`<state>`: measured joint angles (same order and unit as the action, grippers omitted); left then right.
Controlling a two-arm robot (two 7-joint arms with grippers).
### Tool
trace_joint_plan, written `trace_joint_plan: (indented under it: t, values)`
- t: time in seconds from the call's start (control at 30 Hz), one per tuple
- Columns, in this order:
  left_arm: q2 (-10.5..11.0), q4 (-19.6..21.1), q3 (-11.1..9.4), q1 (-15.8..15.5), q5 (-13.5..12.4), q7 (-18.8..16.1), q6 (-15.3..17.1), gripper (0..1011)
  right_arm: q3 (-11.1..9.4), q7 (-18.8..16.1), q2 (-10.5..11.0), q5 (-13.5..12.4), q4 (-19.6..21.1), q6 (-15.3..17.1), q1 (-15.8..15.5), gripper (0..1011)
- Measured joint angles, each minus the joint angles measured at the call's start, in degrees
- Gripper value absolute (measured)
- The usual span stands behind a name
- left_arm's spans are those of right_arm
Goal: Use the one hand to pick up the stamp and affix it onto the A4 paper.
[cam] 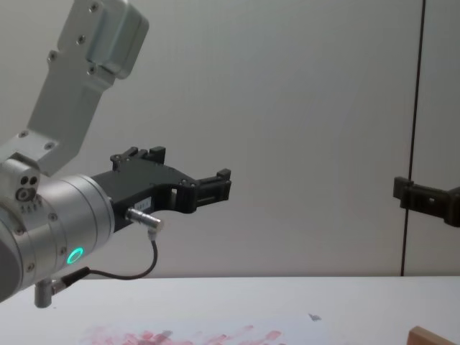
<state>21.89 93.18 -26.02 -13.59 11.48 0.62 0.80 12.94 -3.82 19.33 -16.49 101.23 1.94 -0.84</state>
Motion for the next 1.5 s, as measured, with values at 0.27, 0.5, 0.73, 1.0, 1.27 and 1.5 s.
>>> trace_joint_plan:
  t: [0.27, 0.5, 0.73, 1.0, 1.27, 1.5]
  values:
    - [0.00, 0.00, 0.00, 0.00, 0.00, 0.00, 0.00, 1001, 0.00, -0.01, 0.00, 0.02, 0.00, 0.00, 0.00, 1001]
    - [0.00, 0.00, 0.00, 0.00, 0.00, 0.00, 0.00, 1001, 0.00, -0.01, 0.00, 0.03, 0.00, 0.00, 0.01, 1001]
    - [0.00, 0.00, 0.00, 0.00, 0.00, 0.00, 0.00, 1001, 0.00, -0.01, 0.00, 0.03, 0.00, 0.00, 0.00, 1001]
    - [0.00, 0.00, 0.00, 0.00, 0.00, 0.00, 0.00, 1001, 0.00, -0.01, 0.00, 0.03, 0.00, 0.01, 0.01, 1000]
    - [0.00, 0.00, 0.00, 0.00, 0.00, 0.00, 0.00, 1001, 0.00, -0.01, 0.00, 0.03, 0.00, 0.01, 0.01, 1001]
    - [0.00, 0.00, 0.00, 0.00, 0.00, 0.00, 0.00, 1002, -0.04, -0.06, 0.01, 0.03, -0.01, 0.03, 0.01, 1001]
